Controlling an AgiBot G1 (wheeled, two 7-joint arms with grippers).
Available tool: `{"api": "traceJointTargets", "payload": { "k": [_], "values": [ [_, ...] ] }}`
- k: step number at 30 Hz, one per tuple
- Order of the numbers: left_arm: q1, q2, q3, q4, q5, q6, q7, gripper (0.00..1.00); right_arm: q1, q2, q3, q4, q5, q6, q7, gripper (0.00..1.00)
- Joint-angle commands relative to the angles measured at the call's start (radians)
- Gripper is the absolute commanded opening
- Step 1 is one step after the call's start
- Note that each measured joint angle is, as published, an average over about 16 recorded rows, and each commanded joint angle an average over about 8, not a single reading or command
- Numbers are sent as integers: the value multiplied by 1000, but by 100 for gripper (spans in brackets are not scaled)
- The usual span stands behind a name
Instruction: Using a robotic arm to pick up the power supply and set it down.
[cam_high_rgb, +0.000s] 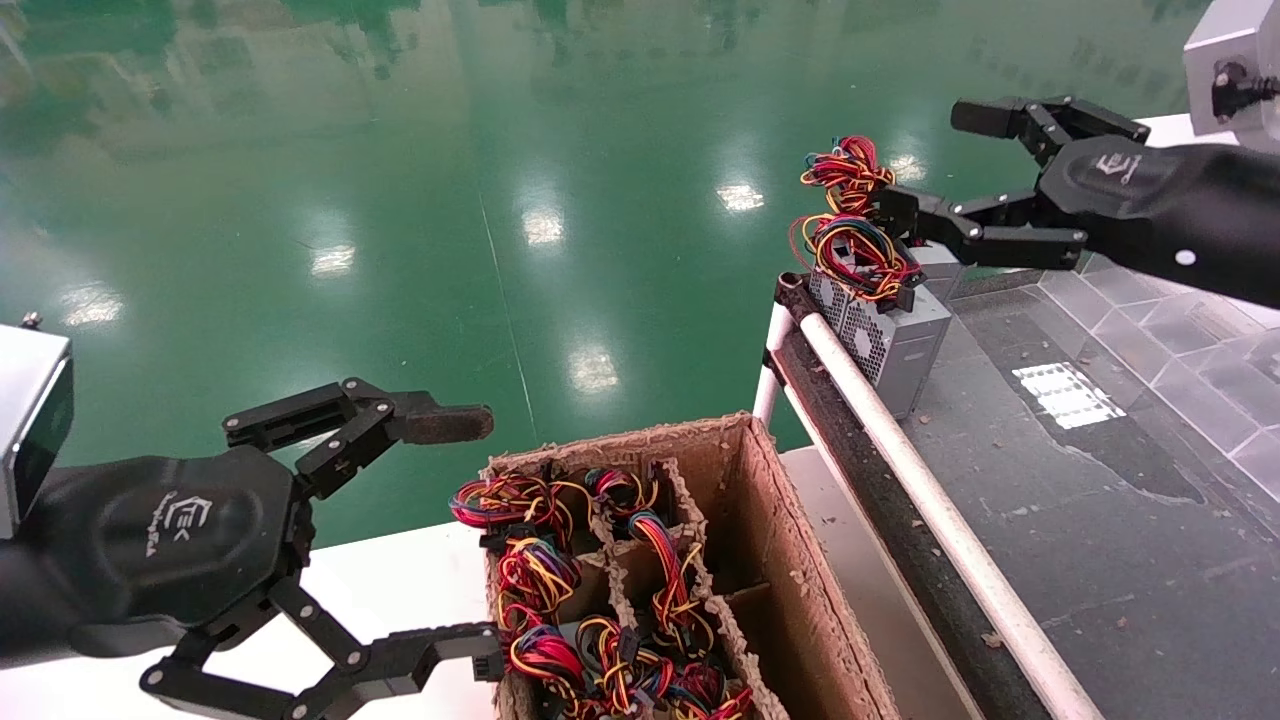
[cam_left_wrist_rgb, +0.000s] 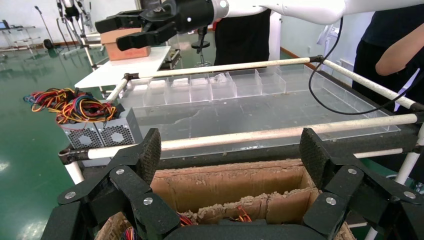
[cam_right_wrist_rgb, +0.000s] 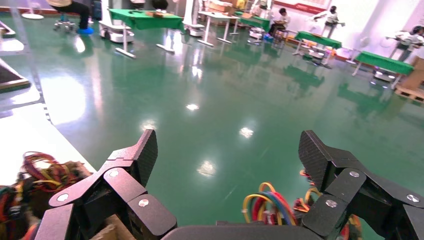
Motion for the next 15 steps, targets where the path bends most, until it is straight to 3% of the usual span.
{"api": "traceJointTargets", "payload": {
  "k": [1, 15],
  "values": [
    [0, 0, 0, 0, 0, 0, 0, 100, -28, 10, 7, 43, 15, -4, 15, 100],
    [0, 0, 1, 0, 0, 0, 0, 100, -223, 83, 53, 338, 118, -34, 116, 100]
  ]
}}
